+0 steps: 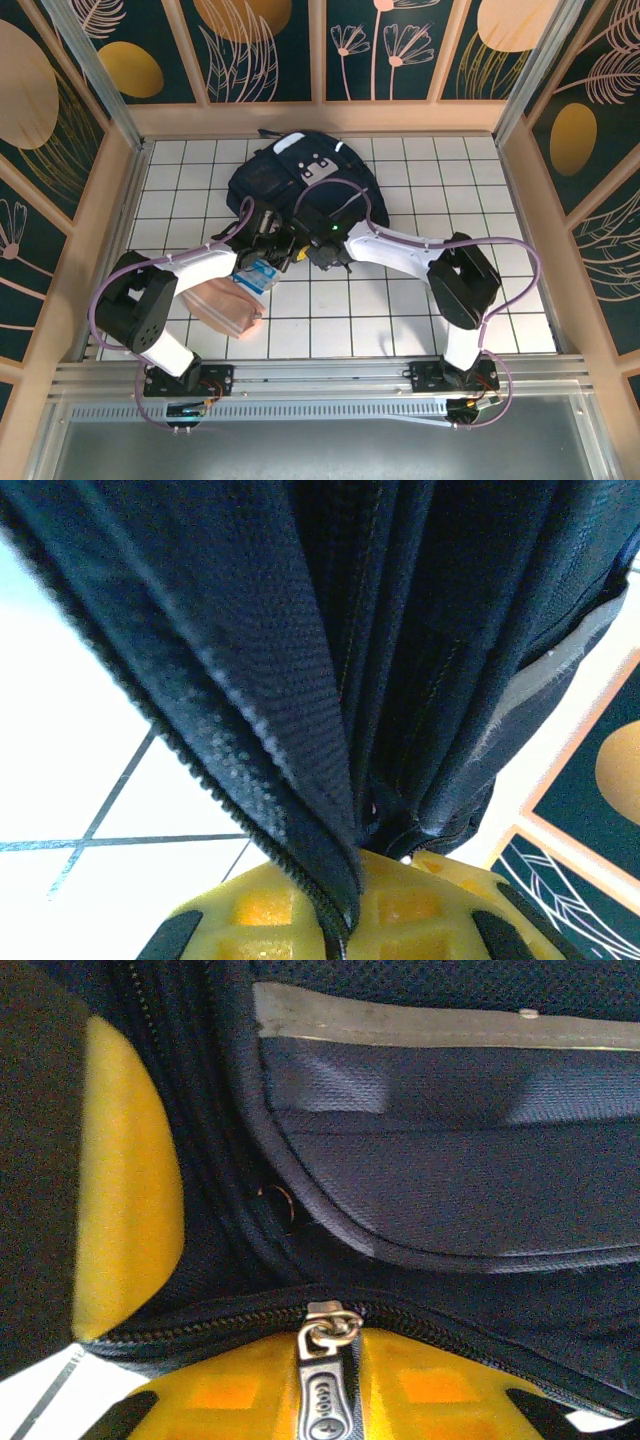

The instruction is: Pack books, pencil case, and school supplies into a backpack

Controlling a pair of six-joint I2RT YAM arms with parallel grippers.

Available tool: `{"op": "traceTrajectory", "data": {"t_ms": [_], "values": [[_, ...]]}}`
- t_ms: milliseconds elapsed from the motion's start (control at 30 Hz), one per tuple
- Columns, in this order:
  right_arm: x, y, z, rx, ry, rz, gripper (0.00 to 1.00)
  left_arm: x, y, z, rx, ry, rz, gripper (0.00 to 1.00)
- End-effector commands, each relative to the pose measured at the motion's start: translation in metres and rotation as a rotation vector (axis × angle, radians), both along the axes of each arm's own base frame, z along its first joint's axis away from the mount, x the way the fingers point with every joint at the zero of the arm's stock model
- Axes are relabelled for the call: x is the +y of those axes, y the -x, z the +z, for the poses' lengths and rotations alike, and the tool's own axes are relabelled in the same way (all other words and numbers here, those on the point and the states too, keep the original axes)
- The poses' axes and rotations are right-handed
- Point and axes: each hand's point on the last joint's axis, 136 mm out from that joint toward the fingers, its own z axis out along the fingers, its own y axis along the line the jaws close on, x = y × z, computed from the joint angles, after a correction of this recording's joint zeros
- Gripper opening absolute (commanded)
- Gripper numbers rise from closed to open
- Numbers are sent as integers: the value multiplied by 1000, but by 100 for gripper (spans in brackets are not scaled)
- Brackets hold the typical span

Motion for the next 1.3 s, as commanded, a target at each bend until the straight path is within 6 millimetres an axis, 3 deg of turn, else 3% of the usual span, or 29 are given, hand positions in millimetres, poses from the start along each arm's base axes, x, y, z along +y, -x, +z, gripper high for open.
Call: {"op": "traceTrajectory", "data": {"t_ms": [0,200,467,667,867,1100,1133,1200,1267], "values": [[5,4,6,12,-66,18,16,-14,13,11,13,64,-84,0],[6,27,16,243,-331,-42,5,-9,13,2,-9,14,-100,0],[-9,59,23,547,-608,-76,0,5,6,-18,-19,-36,-97,0],[-26,70,18,755,-752,-136,0,44,-13,-22,-74,-129,-33,0],[-56,58,1,850,-838,-293,0,84,-29,-27,-137,-199,-7,0],[-81,36,-13,770,-801,-390,0,100,-53,-27,-192,-292,-97,0],[-82,34,-13,752,-792,-390,0,101,-57,-26,-195,-309,-114,3],[-79,33,-10,733,-790,-365,0,102,-61,-25,-195,-329,-135,20],[-74,33,-3,691,-779,-323,0,102,-58,-28,-160,-321,-133,25]]}}
